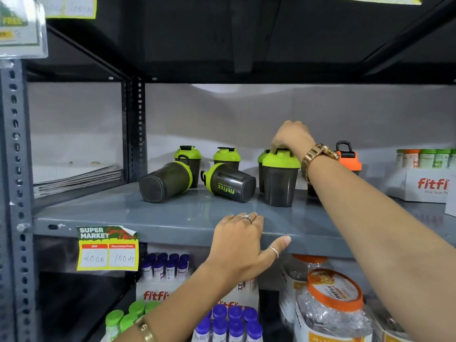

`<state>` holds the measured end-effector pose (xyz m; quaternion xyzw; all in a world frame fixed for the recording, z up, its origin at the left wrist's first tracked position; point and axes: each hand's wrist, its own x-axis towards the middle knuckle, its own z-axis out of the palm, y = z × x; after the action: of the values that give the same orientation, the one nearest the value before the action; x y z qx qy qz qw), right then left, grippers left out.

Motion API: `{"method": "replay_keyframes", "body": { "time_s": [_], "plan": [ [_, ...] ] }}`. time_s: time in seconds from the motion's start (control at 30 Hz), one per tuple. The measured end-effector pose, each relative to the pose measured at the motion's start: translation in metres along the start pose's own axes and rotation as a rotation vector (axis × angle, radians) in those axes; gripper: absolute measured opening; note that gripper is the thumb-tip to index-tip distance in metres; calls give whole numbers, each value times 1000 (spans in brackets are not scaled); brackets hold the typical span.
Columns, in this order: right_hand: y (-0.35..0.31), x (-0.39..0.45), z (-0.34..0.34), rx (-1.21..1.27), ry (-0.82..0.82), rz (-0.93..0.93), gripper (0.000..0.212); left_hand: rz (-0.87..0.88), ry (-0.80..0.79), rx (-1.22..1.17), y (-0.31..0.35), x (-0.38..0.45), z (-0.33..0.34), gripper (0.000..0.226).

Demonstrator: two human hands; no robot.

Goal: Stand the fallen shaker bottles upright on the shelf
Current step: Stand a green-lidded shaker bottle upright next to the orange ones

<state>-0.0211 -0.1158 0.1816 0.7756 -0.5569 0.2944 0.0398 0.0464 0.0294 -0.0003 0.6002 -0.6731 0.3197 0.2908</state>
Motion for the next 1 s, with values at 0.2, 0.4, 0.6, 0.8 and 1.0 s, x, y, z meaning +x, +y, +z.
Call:
{"method": "replay_keyframes", "body": {
  "time_s": [0.2, 0.4, 0.6, 0.8, 1.0],
  "plan": [
    [16, 8, -22, 41, -291, -62, 39, -9, -14, -1, 1, -1, -1, 87],
    [31, 13, -21, 126, -340, -205, 32, -24, -13, -17, 3, -1, -3, 88],
    [50, 17, -4, 261, -207, -270, 27, -27, -8, -38, 4, 0, -4, 82],
    [64, 28, 12, 533, -185, -254, 44, -55, -8, -31, 6, 0, -3, 72],
    [62, 32, 31, 720, -106, -246, 50, -57, 22, -32, 6, 0, -3, 71]
  ]
}}
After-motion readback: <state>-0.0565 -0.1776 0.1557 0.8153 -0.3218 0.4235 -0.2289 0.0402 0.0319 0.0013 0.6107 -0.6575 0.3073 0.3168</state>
